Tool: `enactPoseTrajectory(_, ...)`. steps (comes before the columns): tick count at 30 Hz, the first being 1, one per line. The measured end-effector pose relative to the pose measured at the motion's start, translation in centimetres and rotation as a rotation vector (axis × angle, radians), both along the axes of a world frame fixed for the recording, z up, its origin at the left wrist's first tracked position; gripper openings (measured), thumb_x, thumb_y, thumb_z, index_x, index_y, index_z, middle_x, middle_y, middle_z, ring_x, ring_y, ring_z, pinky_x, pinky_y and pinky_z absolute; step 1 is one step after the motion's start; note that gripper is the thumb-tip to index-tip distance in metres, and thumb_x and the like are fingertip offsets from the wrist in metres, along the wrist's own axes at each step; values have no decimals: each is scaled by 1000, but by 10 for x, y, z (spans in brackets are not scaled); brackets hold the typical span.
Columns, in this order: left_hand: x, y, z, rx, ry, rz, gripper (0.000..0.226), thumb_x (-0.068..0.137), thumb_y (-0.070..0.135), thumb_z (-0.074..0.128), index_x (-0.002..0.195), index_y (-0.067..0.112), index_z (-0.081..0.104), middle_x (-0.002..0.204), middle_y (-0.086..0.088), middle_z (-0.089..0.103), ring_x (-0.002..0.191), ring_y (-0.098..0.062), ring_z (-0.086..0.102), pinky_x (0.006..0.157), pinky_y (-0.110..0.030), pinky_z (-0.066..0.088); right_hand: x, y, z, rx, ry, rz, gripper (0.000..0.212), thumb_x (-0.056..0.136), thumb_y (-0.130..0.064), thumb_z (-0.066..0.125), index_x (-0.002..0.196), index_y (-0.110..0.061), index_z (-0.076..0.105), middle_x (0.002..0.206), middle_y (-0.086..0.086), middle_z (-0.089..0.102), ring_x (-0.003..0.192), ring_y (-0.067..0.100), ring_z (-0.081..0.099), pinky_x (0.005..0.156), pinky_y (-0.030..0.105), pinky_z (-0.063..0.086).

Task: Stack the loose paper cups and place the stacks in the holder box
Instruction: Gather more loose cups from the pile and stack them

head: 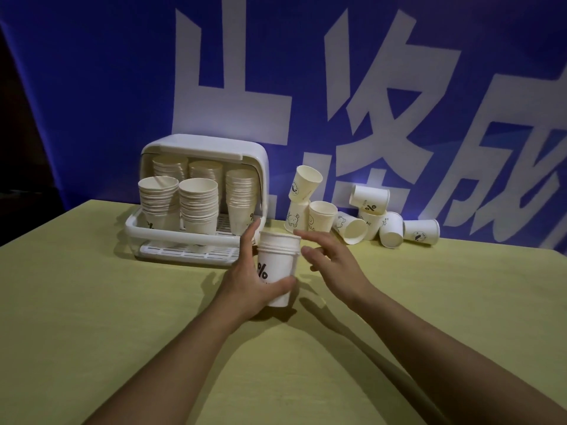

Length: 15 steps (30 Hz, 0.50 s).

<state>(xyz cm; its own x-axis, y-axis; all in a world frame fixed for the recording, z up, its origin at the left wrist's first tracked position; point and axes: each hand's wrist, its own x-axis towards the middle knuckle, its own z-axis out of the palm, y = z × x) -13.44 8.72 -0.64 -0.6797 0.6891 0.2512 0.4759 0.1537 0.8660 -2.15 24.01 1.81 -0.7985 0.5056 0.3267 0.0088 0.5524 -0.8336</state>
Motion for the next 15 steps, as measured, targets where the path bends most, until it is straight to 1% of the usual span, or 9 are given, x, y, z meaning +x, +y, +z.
enactPoseTrajectory(2,-3,0,-2,9,12,20,101,69,43,89,139,64,20,135,7,52,110,-17,58,86,-39,57,1,2,-4,16,16,35,28,95,-40,56,120,-49,66,132,-18,56,110,5,57,94,34,52)
enactPoseTrajectory(4,-3,2,-4,-1,25,44,91,68,47,89,134,62,28,129,9,55,106,-16,60,77,-31,52,-4,10,-8,34,25,18,26,99,-35,57,120,-43,69,130,-16,59,112,1,56,93,33,51)
enactPoseTrajectory(6,-4,5,-4,32,10,88,86,66,47,89,130,61,33,123,10,60,103,-15,62,76,-30,50,-15,27,-15,43,32,-97,28,98,-35,60,126,-39,65,132,-13,58,107,4,58,91,34,54)
enactPoseTrajectory(8,-6,7,-3,60,-8,125,82,66,46,90,126,59,37,116,9,62,100,-15,63,77,-30,50,-32,49,-22,39,40,-260,41,95,-34,66,135,-36,56,134,-9,57,101,6,59,89,39,57)
enactPoseTrajectory(9,-7,7,-4,61,-7,133,80,65,46,90,125,59,38,114,10,63,98,-16,65,76,-30,51,-41,62,-25,34,39,-327,49,93,-33,69,139,-36,52,136,-7,56,104,8,60,91,43,57)
enactPoseTrajectory(10,-9,7,-4,55,-4,136,79,65,46,90,124,58,38,113,10,63,95,-16,66,76,-31,52,-49,73,-27,33,31,-379,56,91,-31,72,141,-36,48,139,-5,54,111,13,60,96,46,55)
enactPoseTrajectory(12,-11,5,-4,42,1,138,78,66,45,90,125,56,40,110,12,64,92,-14,67,77,-33,54,-64,92,-31,28,7,-449,67,88,-26,76,146,-36,42,148,-2,49,129,22,53,108,51,46)
enactPoseTrajectory(13,-12,5,-4,38,2,139,78,66,45,90,126,56,40,108,13,63,91,-12,67,76,-32,54,-69,100,-32,18,5,-468,71,87,-24,77,147,-35,41,150,-2,47,134,24,48,111,52,43)
enactPoseTrajectory(15,-12,5,-4,39,1,140,79,68,44,90,128,56,39,106,14,62,91,-8,66,75,-30,52,-80,110,-35,17,17,-485,74,85,-22,79,148,-32,40,149,-2,47,137,24,45,113,52,39)
